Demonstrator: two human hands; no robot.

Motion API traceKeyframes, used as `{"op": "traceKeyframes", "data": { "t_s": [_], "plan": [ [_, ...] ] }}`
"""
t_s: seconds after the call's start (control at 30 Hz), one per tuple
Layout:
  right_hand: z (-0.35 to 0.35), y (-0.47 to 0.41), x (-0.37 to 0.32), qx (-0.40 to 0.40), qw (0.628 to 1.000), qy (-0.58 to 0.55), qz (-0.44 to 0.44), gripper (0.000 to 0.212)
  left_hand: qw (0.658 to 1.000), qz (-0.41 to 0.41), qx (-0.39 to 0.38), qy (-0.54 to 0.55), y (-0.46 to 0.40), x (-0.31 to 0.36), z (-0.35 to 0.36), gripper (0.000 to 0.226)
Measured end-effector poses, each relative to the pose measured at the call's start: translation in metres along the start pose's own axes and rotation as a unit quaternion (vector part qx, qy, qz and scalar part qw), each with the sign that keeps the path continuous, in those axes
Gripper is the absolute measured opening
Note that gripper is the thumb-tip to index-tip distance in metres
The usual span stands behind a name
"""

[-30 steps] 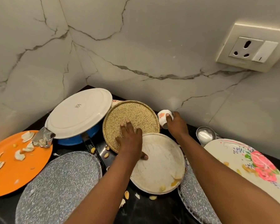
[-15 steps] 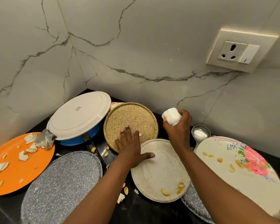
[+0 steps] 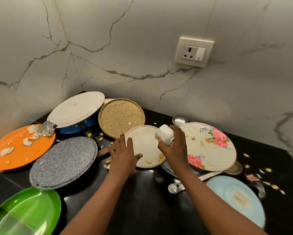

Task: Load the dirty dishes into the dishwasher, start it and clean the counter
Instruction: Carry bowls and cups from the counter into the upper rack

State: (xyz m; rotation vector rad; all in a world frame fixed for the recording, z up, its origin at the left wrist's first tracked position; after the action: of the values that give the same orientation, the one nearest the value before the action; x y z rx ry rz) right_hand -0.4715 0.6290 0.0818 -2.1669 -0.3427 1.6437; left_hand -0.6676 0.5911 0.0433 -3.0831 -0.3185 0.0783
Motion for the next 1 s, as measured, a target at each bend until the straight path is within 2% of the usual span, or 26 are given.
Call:
{"op": "traceKeyframes", "data": {
  "t_s": [0.17, 0.27, 0.5, 0.77, 0.9, 1.0],
  "plan": [
    [-0.067, 0.074, -0.011, -0.005, 1.000, 0.009, 0.023, 0.061, 0.999, 0.000, 0.042, 0.012, 0.081, 0.034, -0.011, 0.074],
    [-0.113, 0.129, -0.021, -0.018, 1.000, 0.009, 0.022, 0.062, 0.999, 0.008, 0.033, 0.022, 0.144, 0.065, -0.009, 0.071],
    [-0.201, 0.259, -0.040, -0.026, 0.998, 0.060, 0.021, 0.065, 0.995, 0.090, 0.020, 0.036, 0.285, 0.133, -0.003, 0.070],
    [-0.273, 0.404, -0.091, 0.013, 0.994, 0.106, -0.030, 0.063, 0.984, 0.175, 0.028, 0.029, 0.406, 0.168, 0.001, 0.063],
    [-0.304, 0.493, -0.101, 0.057, 0.989, 0.133, 0.016, 0.065, 0.967, 0.250, 0.035, 0.040, 0.486, 0.183, 0.015, 0.060],
    [-0.326, 0.565, -0.101, 0.082, 0.983, 0.148, 0.078, 0.065, 0.953, 0.301, -0.001, 0.022, 0.552, 0.190, 0.040, 0.060]
  ]
}}
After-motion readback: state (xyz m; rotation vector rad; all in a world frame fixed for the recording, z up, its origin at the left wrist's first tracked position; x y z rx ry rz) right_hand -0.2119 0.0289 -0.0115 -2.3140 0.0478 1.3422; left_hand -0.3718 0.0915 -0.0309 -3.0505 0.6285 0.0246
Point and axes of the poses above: each hand's wrist, its own y-axis away from the middle knuckle, its own z-axis out of the palm, x = y × z, the point moved 9 cm from there along -y, towards the middle knuckle, and after that the axes turned 13 degrees about -y, right-handed, at the moved point
